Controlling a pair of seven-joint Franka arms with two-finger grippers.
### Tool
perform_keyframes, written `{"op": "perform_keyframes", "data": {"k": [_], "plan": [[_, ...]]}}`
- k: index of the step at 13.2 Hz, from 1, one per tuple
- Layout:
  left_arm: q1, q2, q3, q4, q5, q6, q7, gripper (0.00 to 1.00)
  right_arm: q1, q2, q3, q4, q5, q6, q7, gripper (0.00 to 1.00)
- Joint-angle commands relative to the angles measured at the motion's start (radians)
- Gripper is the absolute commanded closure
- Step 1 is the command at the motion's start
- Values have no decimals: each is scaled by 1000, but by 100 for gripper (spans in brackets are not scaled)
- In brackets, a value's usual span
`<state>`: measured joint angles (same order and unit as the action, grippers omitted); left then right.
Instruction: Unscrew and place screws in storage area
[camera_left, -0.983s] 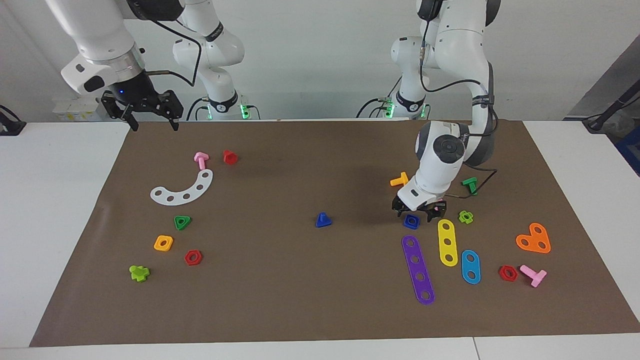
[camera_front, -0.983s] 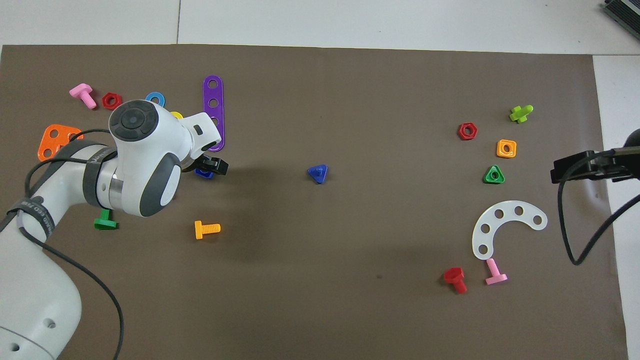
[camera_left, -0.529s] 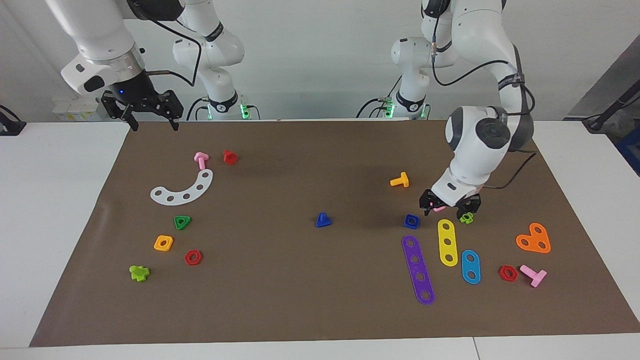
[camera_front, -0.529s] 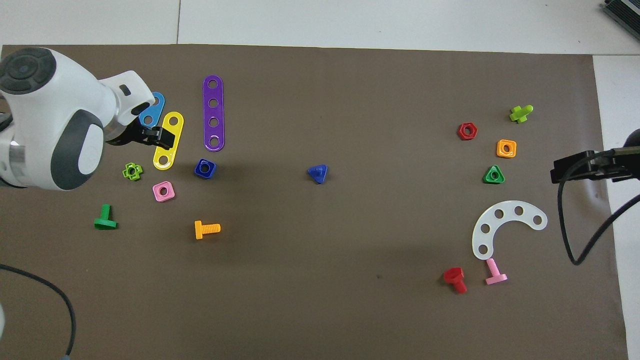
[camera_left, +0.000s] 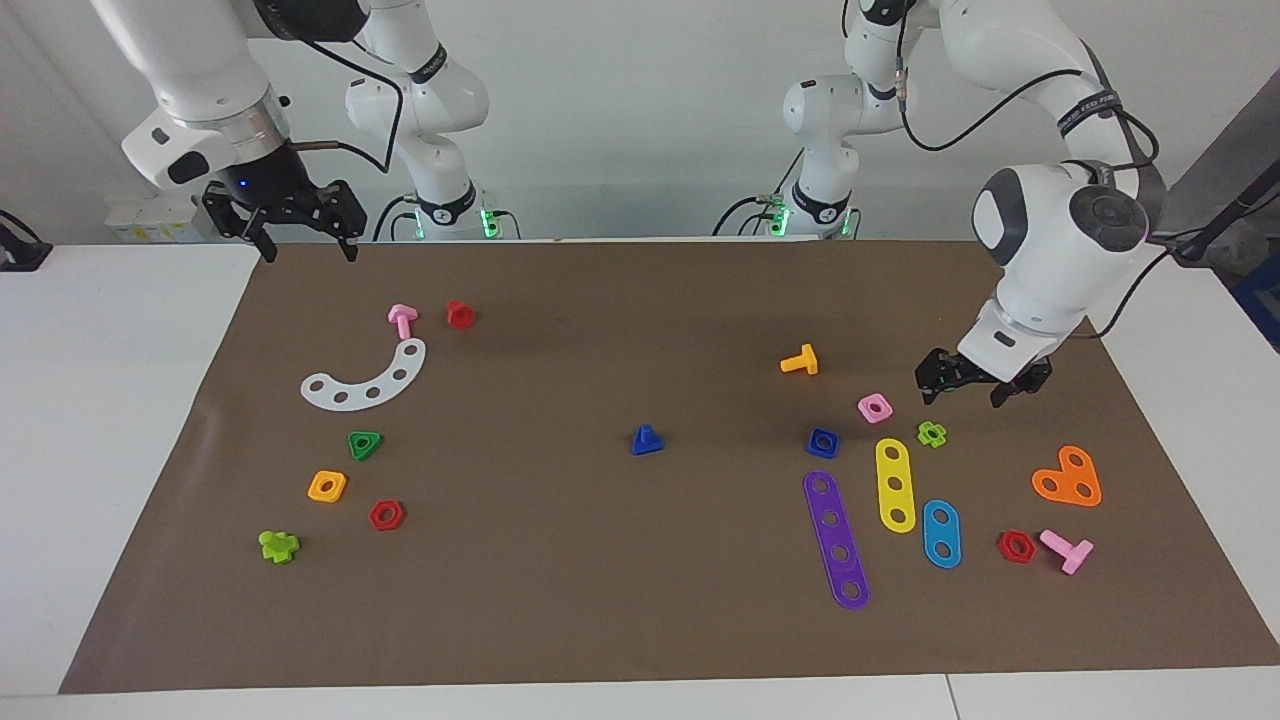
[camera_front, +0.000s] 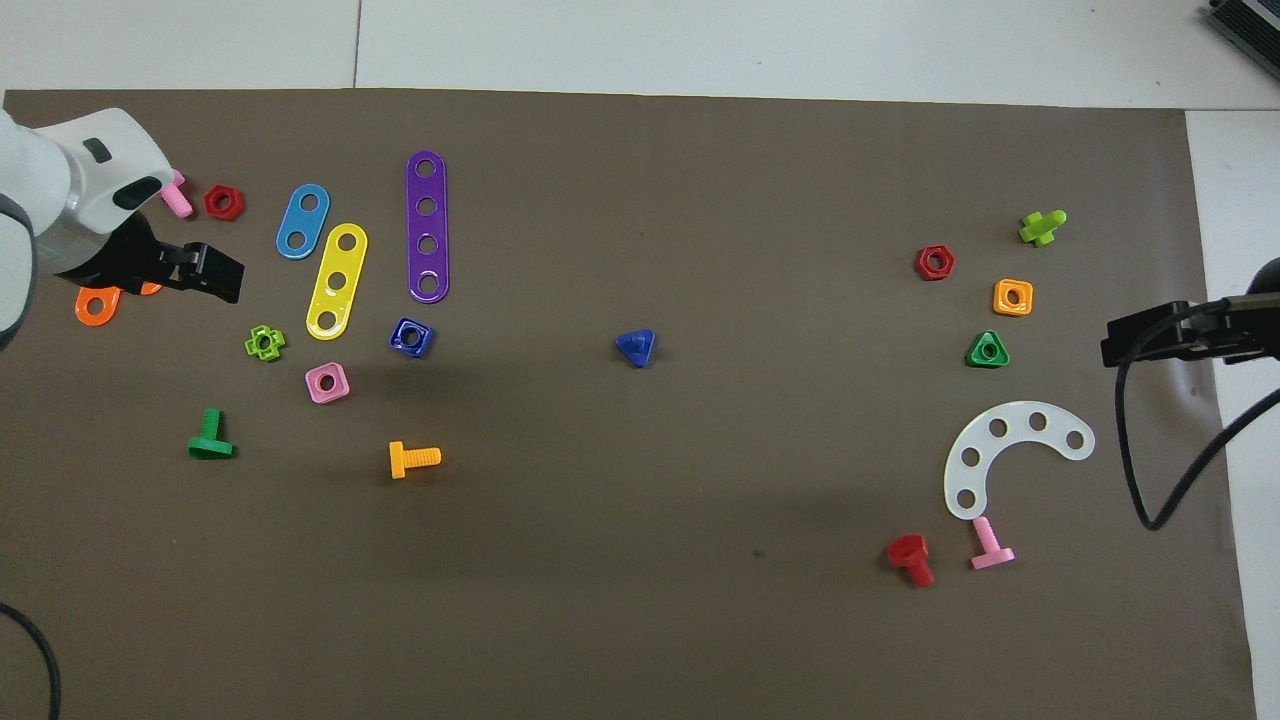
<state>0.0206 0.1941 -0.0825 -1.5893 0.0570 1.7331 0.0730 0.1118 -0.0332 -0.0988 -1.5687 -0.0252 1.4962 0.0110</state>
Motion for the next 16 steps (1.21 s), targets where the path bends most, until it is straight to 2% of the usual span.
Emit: {"op": "perform_keyframes", "data": {"k": [1,5,10,16], "plan": [[-2,-53,1,34,-6,-70,-39,0,-11,-24,7,-24,11,9,-29,0],[-2,-130,1,26,-8,-101,-56,0,-11,-24,7,-24,13,9,-29,0],[-2,-145,3,26,-54,-147,-52,0,-11,-24,7,-24,13,9,-29,0],[-2,-145,3,25,-54,-147,-52,0,-11,-24,7,-24,11,9,-29,0]]}}
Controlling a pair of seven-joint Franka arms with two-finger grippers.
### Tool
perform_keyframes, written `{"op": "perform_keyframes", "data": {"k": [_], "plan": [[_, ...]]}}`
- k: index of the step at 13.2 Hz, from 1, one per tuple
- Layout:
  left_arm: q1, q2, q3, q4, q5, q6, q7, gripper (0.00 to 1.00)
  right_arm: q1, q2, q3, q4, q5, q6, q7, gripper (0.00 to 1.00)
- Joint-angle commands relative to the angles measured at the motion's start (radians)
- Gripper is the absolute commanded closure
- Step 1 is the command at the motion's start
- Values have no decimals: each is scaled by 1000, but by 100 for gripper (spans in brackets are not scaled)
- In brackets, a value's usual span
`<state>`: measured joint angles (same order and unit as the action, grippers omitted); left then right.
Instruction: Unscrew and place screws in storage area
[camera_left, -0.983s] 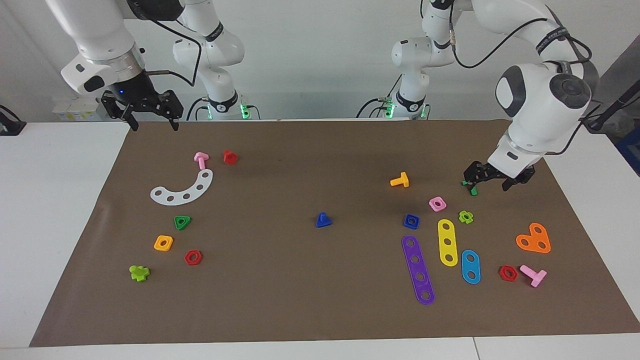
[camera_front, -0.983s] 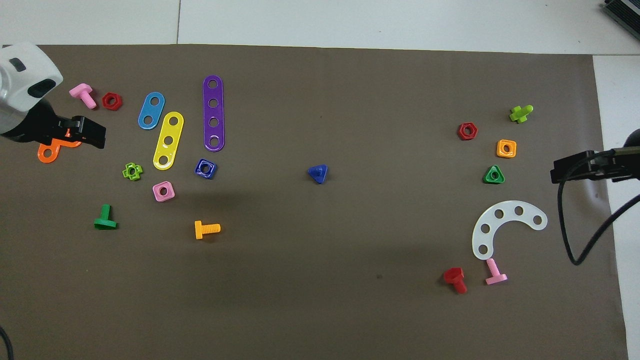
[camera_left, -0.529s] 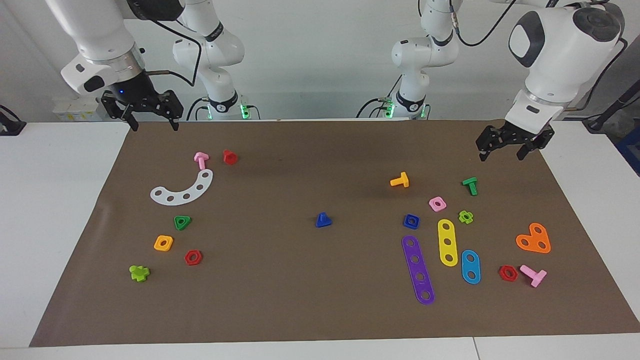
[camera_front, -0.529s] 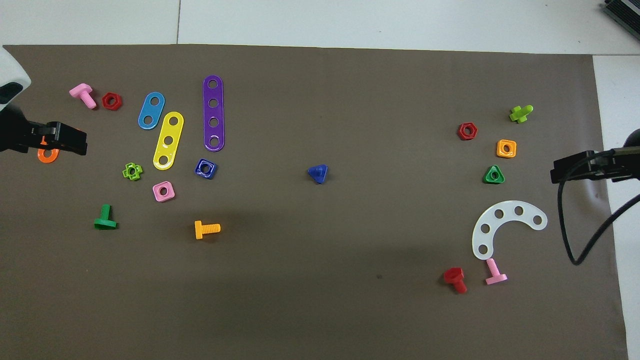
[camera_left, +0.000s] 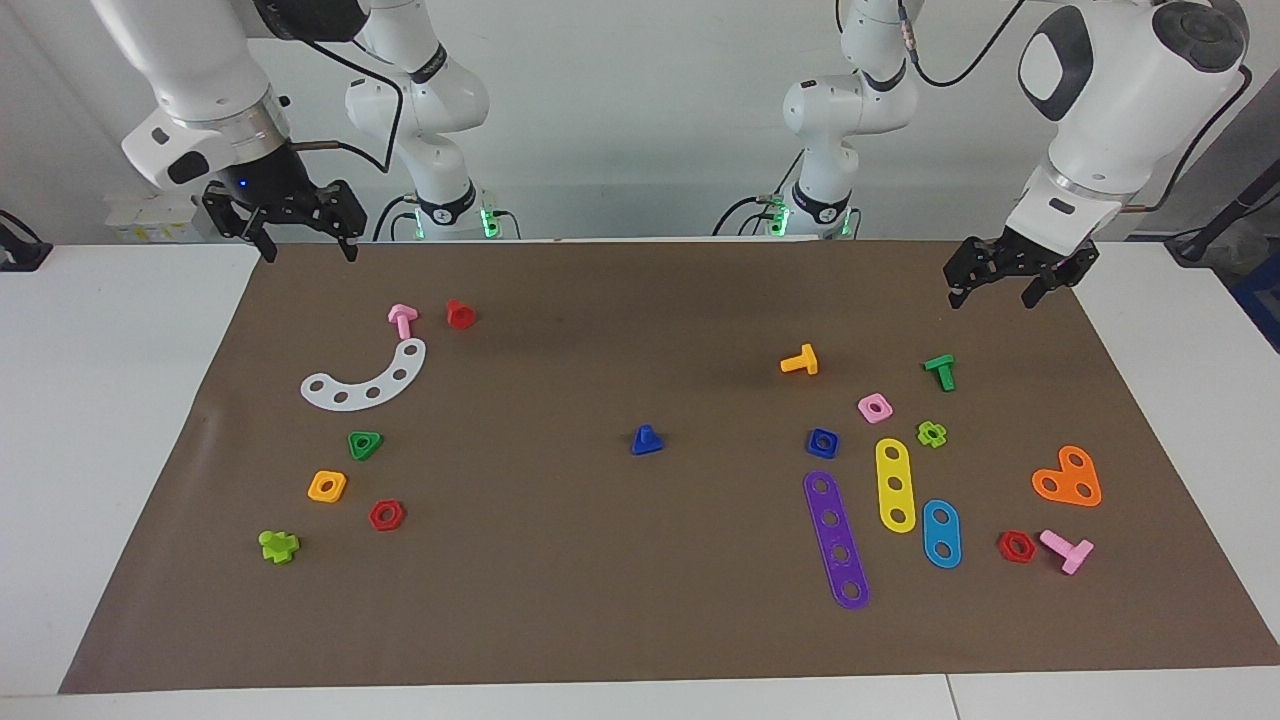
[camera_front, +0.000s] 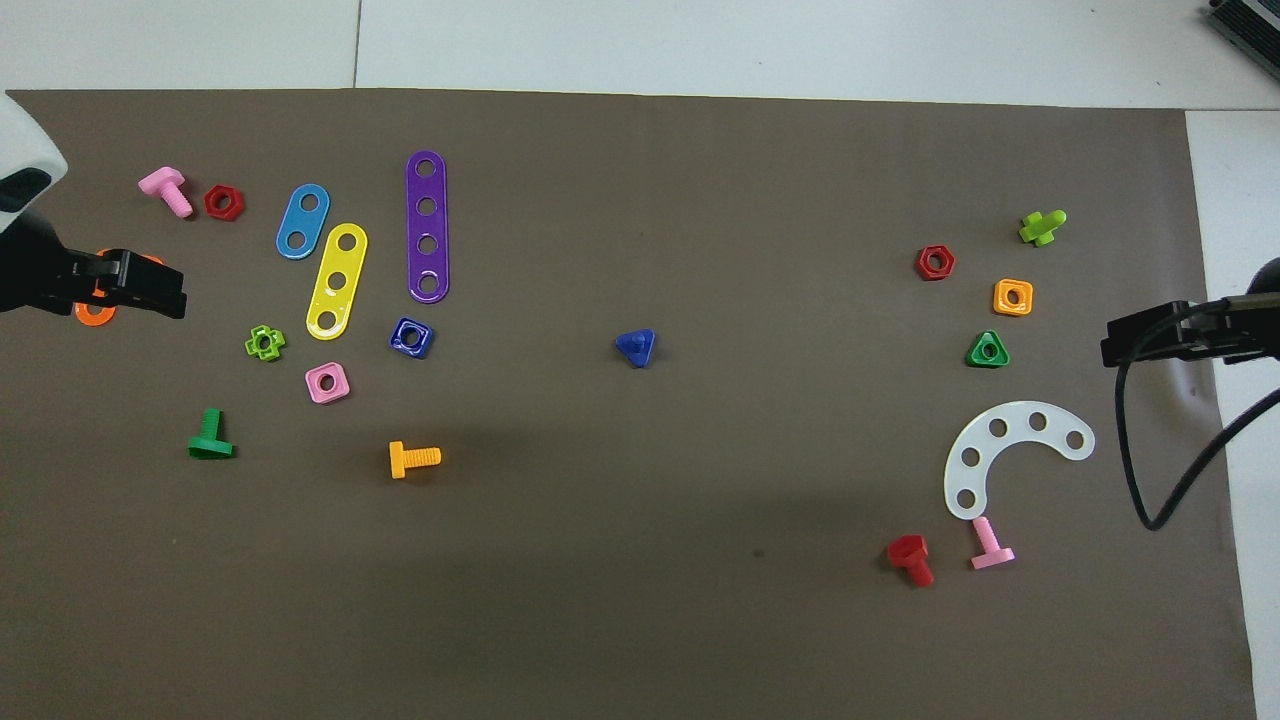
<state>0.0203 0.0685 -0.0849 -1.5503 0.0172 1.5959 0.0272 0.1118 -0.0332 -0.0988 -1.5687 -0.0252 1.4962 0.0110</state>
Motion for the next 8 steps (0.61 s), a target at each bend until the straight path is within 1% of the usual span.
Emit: {"op": "perform_keyframes", "data": {"k": [1,8], "plan": [[-2,-19,5,-14,-14,-5,-6,0,-11,-24,7,-24,13,9,-29,0],[-2,-30,10,-28,-14,-1,-17,0,-15,-24,5,-24,11,9,-25,0]]}}
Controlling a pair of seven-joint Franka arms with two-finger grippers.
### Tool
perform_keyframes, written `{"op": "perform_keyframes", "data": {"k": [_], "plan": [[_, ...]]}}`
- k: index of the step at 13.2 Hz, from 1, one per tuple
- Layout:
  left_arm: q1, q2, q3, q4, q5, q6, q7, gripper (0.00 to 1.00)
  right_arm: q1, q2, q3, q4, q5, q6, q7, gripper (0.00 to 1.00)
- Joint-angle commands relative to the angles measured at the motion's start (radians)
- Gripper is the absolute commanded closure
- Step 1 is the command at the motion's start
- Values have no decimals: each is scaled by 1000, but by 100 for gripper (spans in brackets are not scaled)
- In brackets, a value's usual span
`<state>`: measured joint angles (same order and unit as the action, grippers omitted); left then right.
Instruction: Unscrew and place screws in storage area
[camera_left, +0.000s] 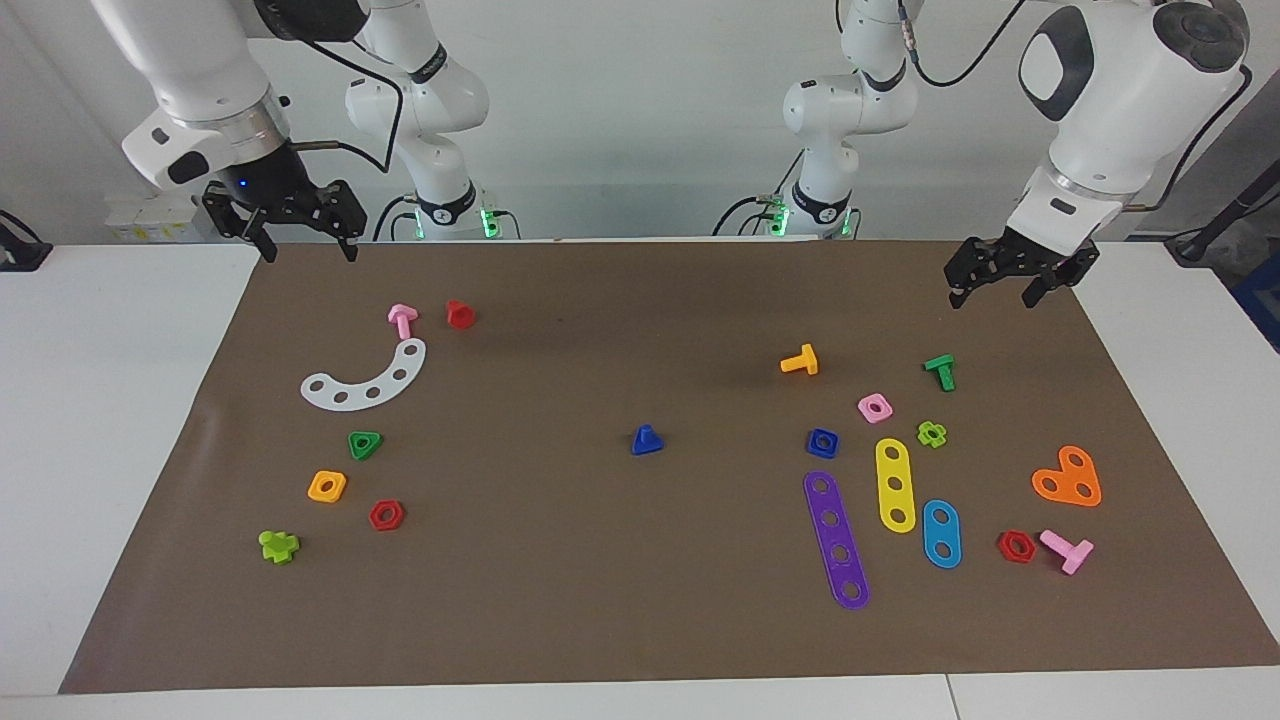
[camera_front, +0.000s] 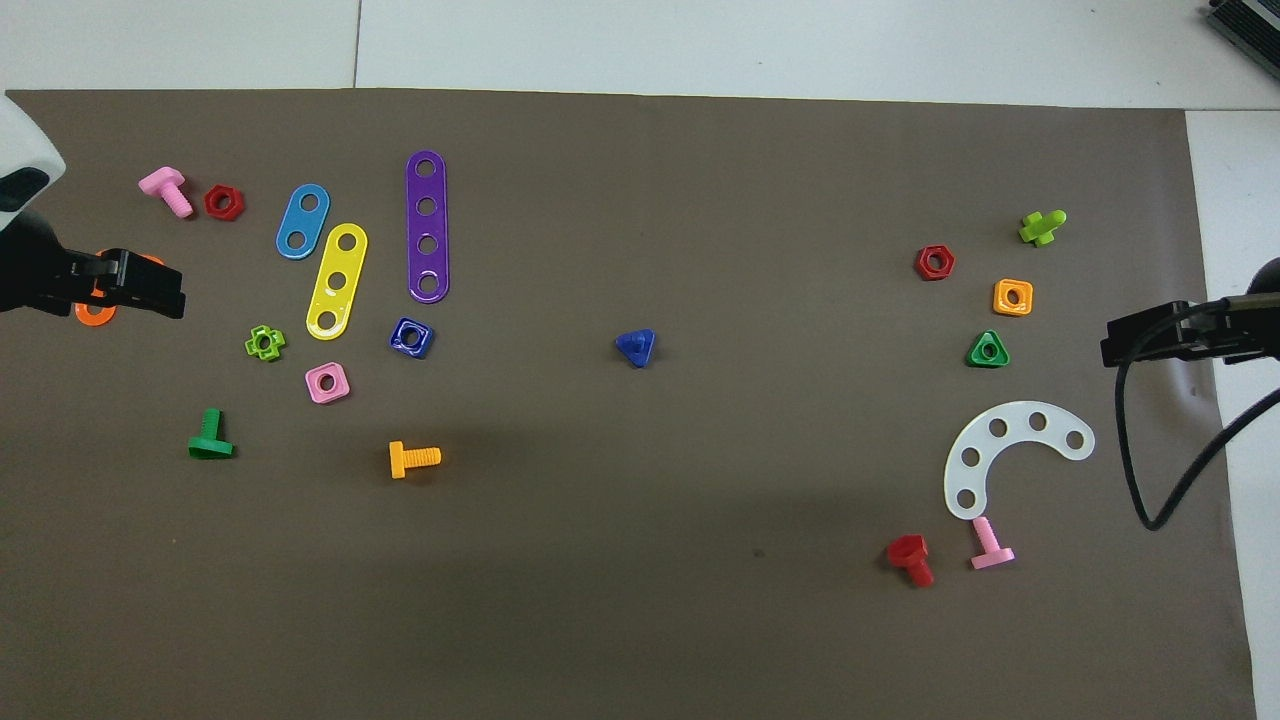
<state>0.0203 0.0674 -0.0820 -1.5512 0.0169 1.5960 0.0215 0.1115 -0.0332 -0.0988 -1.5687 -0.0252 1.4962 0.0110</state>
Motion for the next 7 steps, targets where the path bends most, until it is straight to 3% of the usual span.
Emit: {"op": "perform_keyframes", "data": {"k": [1,7], "plan": [[-2,-29,7,-27,-14,-1,-11,0,-19,-24,5,-25,13,7,-25,0],[-2,-29,7,-29,-14,-1,-11,0,-39,-24,1,-24,-7,21,1,0]]}}
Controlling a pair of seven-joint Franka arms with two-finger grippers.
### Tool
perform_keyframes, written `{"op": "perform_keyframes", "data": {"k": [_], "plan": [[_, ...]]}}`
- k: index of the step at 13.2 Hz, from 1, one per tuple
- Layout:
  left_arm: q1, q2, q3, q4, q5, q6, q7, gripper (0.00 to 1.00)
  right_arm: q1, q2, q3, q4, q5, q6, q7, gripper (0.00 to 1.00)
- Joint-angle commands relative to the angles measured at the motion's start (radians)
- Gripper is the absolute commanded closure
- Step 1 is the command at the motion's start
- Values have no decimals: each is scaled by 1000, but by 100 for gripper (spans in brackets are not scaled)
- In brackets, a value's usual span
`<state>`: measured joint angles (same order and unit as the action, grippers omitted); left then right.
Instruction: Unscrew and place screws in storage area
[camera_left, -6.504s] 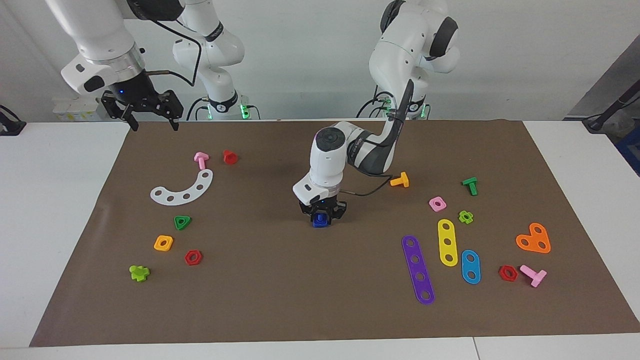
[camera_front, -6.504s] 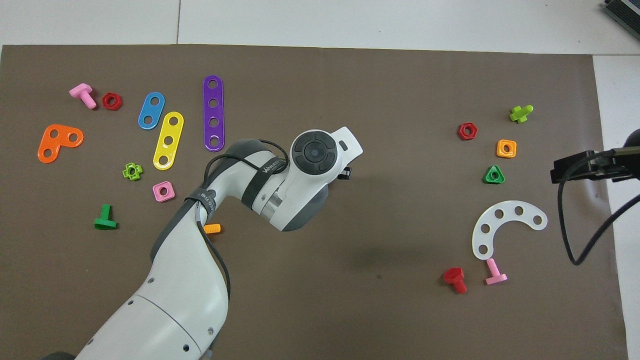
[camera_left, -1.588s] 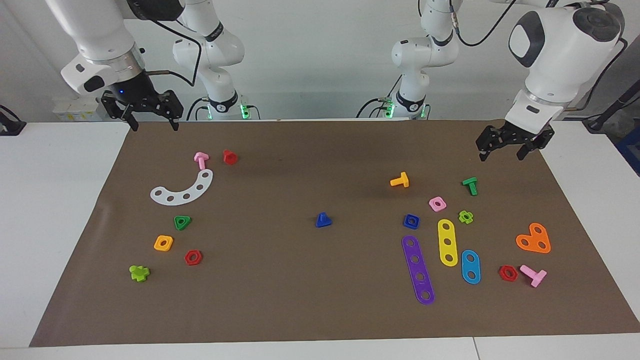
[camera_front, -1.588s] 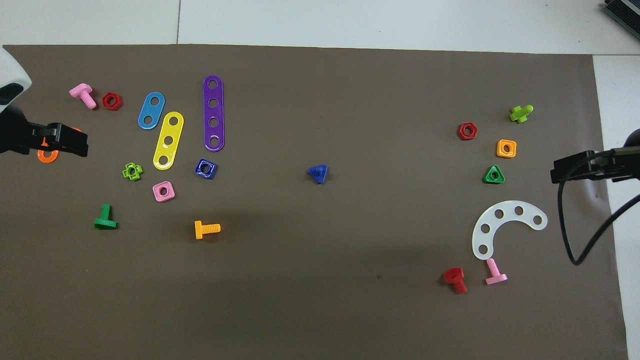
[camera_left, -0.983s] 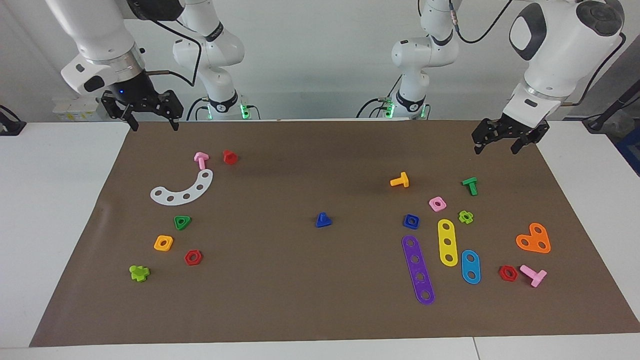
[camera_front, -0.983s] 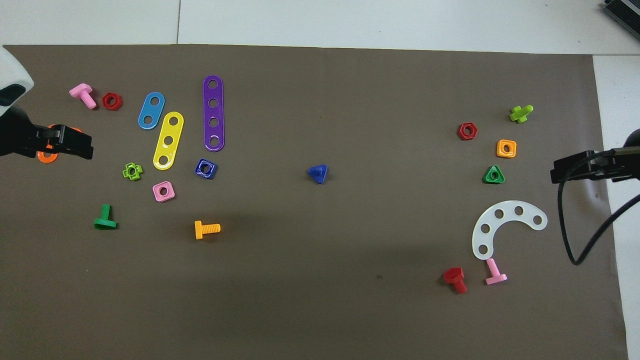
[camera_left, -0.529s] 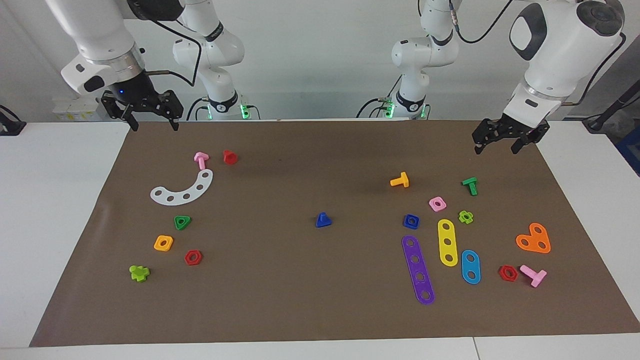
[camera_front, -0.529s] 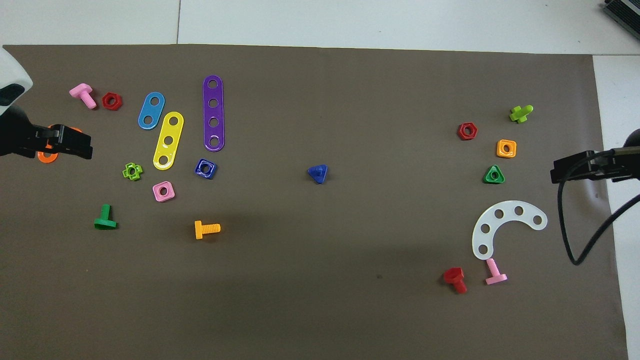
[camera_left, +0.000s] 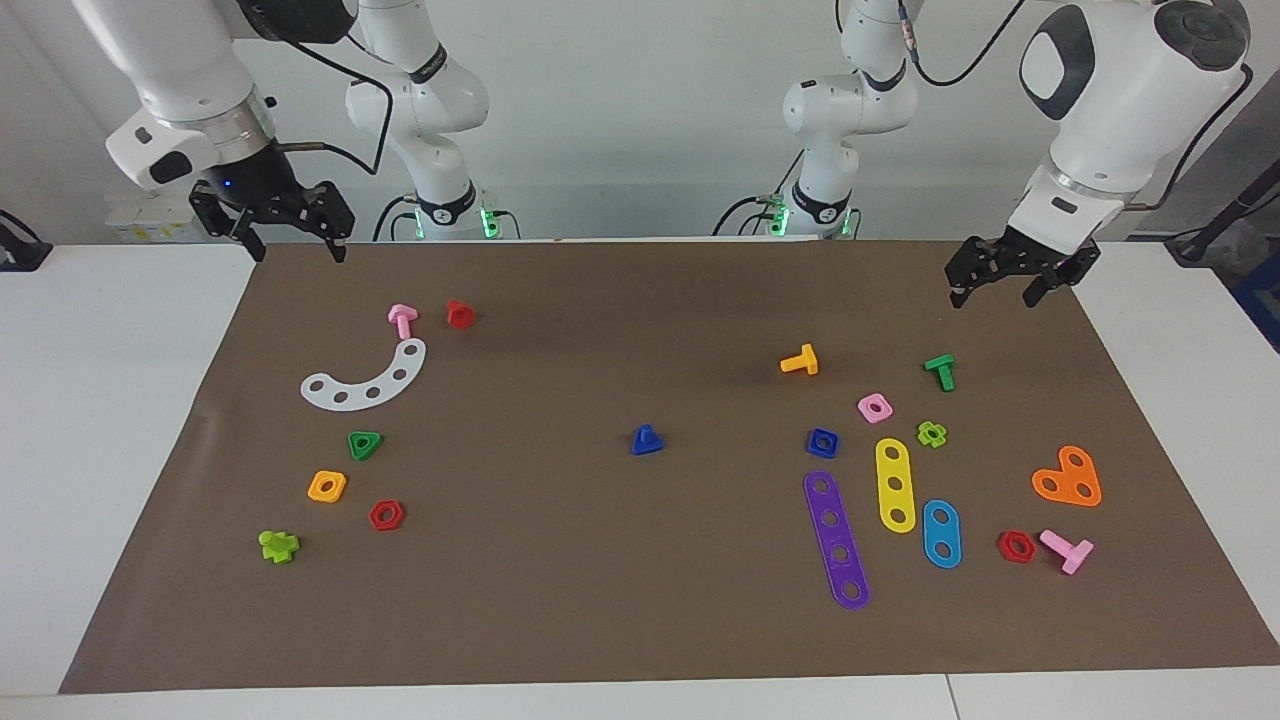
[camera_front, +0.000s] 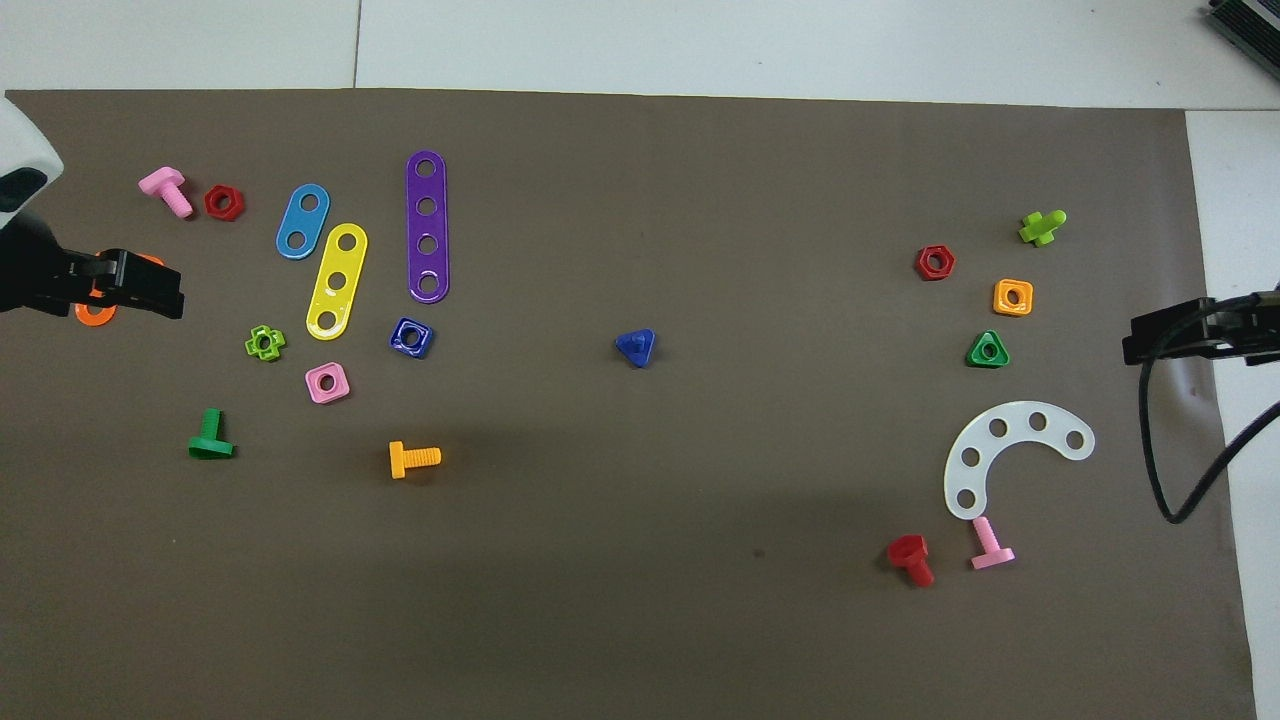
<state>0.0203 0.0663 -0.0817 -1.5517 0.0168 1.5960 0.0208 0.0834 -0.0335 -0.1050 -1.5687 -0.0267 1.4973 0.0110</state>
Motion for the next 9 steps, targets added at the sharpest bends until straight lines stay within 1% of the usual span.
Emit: {"op": "perform_keyframes", "data": {"k": [1,3,4,6,7,9], "plan": [[-2,-28,7,-28,-14,-1,-10,0,-8,-22,8,-28,-3,32,3,0],[-2,-28,7,-28,-14,-1,-10,0,13,-11,19,-33,13,38,10,0],[-2,-28,7,-28,-14,-1,-10,0,50,0,19,-30,13,52,17,0],[-2,-28,7,-28,-14,-1,-10,0,123,23,19,-27,14,122,61,0],[-2,-28,7,-28,-14,-1,-10,0,166,38,19,-36,16,179,110,0],[-2,-28,7,-28,-14,-1,-10,0,280,133,21,-7,19,228,269,0]]}}
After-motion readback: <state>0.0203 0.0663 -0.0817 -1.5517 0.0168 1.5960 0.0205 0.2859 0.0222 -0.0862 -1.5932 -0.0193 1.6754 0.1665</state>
